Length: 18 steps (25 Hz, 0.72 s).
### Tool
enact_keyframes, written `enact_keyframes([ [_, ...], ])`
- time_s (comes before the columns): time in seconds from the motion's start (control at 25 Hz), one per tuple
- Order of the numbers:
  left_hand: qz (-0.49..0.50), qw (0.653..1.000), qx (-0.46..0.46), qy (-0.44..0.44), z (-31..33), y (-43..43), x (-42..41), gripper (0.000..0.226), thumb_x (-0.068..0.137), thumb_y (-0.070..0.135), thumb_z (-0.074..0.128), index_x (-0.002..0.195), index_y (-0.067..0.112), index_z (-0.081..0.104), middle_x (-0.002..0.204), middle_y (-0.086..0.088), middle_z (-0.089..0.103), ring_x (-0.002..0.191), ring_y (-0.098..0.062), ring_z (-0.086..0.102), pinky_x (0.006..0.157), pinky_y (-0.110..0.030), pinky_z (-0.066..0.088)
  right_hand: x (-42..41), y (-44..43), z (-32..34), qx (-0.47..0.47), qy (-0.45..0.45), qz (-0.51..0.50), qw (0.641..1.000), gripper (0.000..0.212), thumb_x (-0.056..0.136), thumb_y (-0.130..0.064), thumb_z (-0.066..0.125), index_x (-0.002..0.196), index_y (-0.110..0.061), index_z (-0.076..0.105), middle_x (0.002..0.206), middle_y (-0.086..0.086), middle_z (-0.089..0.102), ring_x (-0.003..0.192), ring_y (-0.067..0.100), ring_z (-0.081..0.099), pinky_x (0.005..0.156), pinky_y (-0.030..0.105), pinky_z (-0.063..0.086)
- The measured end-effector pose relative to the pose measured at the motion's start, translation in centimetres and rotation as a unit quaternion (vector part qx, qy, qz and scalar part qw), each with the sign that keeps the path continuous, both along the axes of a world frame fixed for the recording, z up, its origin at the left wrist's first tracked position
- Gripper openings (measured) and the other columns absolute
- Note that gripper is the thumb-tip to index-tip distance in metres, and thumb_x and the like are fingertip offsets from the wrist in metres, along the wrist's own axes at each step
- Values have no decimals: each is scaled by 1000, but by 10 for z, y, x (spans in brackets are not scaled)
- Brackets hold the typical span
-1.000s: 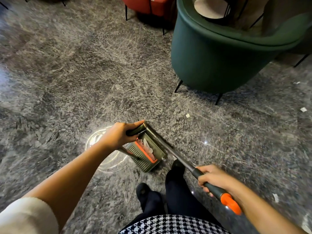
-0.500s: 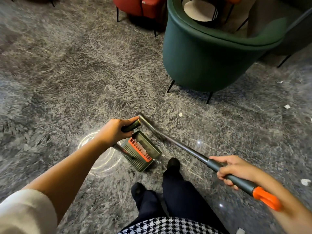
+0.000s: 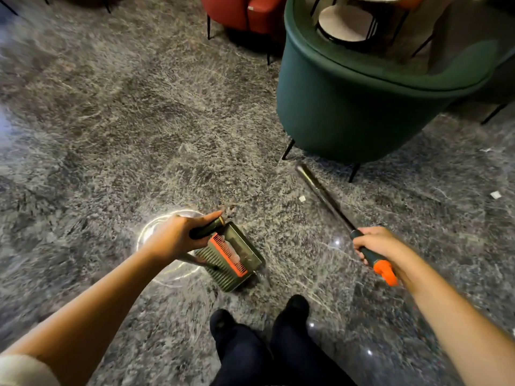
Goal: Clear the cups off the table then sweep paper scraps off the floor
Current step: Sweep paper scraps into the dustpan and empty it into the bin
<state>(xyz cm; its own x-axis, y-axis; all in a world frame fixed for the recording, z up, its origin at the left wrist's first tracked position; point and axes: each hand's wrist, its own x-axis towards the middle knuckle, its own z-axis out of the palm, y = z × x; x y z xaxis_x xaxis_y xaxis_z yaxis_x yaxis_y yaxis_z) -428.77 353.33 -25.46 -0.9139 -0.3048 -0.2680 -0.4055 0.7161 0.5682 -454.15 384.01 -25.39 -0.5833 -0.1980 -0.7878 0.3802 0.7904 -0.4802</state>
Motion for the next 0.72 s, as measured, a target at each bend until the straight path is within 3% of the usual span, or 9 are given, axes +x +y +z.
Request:
enact_keyframes([
  [0.08, 13, 1000, -1, -1, 0, 0, -1, 62, 82, 13, 70, 137, 29, 46, 93, -8, 72, 83, -35, 66, 77, -47, 52, -7, -9, -26, 31, 12, 31, 999, 15, 85, 10, 48, 96, 0, 50, 58, 11, 44, 35, 16, 44, 29, 15, 33],
  [0.24, 25, 999, -23, 28, 2, -3, 3, 60, 78, 13, 74, 133, 25, 52, 84, -5, 66, 79, -35, 62, 74, -39, 51, 13, -10, -78, 93, -60, 46, 993, 17, 83, 13, 43, 91, -2, 43, 45, 12, 49, 31, 20, 47, 30, 17, 38],
  [0.32, 19, 999, -29, 32, 0, -9, 4, 60, 78, 15, 74, 133, 27, 53, 87, -2, 62, 81, -34, 61, 72, -37, 50, 31, -16, -96, 120, -51, 35, 991, 20, 82, 13, 42, 98, 0, 46, 53, 16, 51, 35, 22, 49, 35, 23, 44],
  [0.44, 14, 1000, -17, 13, -3, -20, 2, 58, 81, 18, 71, 134, 32, 51, 81, -13, 66, 80, -36, 64, 72, -44, 54, 59, -27, -109, 153, 50, 62, 985, 32, 80, 9, 51, 111, 4, 55, 75, 18, 54, 46, 22, 48, 46, 30, 46],
  [0.52, 1, 1000, -16, 24, -4, -23, 1, 59, 82, 17, 70, 135, 32, 49, 78, -15, 66, 78, -34, 65, 71, -41, 52, 83, -26, -108, 162, 51, 73, 983, 41, 80, 9, 54, 121, 4, 52, 69, 17, 54, 44, 21, 46, 45, 32, 49],
  [0.6, -13, 999, -3, 32, -4, -26, 1, 59, 82, 16, 70, 135, 31, 50, 77, -16, 66, 73, -22, 67, 71, -35, 51, 119, -22, -100, 171, 37, 89, 980, 50, 80, 8, 51, 130, 2, 46, 72, 20, 56, 42, 21, 44, 46, 34, 48],
  [0.68, -20, 999, 36, 34, -4, -27, 1, 58, 82, 14, 69, 136, 28, 50, 79, -12, 67, 60, 9, 58, 63, -16, 44, 163, -17, -89, 178, 19, 117, 977, 64, 81, 9, 48, 142, -6, 36, 86, 22, 56, 38, 21, 44, 37, 27, 45],
  [0.72, -24, 998, 49, 30, -4, -28, 1, 59, 83, 13, 68, 136, 28, 49, 79, -8, 67, 54, 15, 51, 58, -11, 39, 184, -15, -80, 172, 3, 120, 978, 70, 81, 10, 48, 146, -10, 31, 89, 20, 54, 34, 18, 46, 31, 24, 42],
])
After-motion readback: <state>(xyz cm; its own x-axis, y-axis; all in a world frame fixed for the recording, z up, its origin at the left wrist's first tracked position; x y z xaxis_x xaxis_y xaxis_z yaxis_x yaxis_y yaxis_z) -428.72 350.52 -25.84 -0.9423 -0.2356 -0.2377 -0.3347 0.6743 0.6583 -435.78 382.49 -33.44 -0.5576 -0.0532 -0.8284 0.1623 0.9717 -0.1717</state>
